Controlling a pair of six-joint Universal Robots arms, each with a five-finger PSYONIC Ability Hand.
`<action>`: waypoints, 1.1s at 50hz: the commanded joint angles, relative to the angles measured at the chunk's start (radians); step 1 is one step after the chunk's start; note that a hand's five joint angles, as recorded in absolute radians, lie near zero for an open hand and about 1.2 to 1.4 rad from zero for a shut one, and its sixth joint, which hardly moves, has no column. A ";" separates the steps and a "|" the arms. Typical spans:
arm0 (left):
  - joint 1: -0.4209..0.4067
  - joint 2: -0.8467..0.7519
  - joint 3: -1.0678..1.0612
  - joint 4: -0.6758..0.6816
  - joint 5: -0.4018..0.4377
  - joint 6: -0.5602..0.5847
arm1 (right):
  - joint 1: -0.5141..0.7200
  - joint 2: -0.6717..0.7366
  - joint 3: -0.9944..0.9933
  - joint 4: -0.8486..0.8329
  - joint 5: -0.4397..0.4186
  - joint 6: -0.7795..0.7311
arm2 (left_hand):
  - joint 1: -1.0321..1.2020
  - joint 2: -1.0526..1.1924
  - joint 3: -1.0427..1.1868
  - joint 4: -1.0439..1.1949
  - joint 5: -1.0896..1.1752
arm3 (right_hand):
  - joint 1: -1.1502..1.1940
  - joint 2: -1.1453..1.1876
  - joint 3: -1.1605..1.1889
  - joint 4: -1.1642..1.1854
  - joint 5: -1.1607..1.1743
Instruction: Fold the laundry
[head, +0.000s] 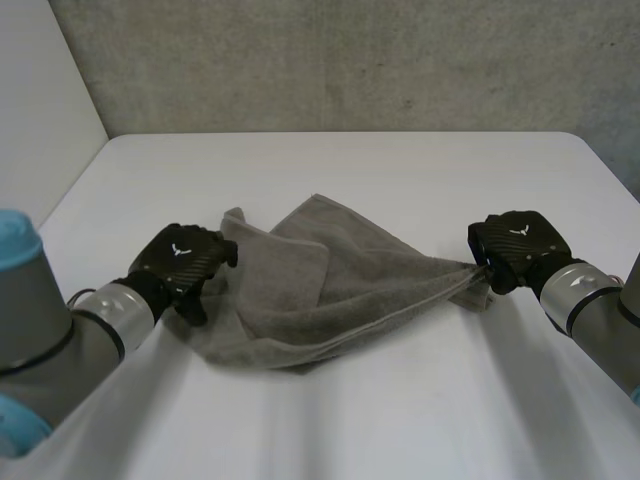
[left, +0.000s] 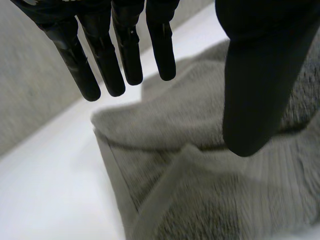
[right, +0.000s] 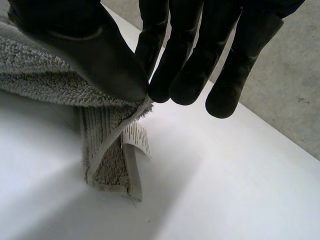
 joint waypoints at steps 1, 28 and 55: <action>0.026 -0.145 0.170 -0.201 0.009 0.001 | -0.002 0.007 0.004 0.000 -0.001 -0.003 | 0.060 0.061 0.061 0.060 0.060 | 0.067 0.047 0.056 0.057 0.049; 0.014 -0.326 0.388 -0.301 -0.075 0.001 | 0.006 0.025 0.010 -0.002 -0.002 -0.010 | 0.054 0.055 0.055 0.054 0.054 | 0.067 0.047 0.056 0.057 0.049; -0.012 -0.328 0.376 -0.324 -0.072 0.002 | 0.006 0.028 0.010 -0.002 -0.001 -0.028 | 0.401 0.401 0.401 0.401 0.400 | 0.067 0.047 0.056 0.057 0.049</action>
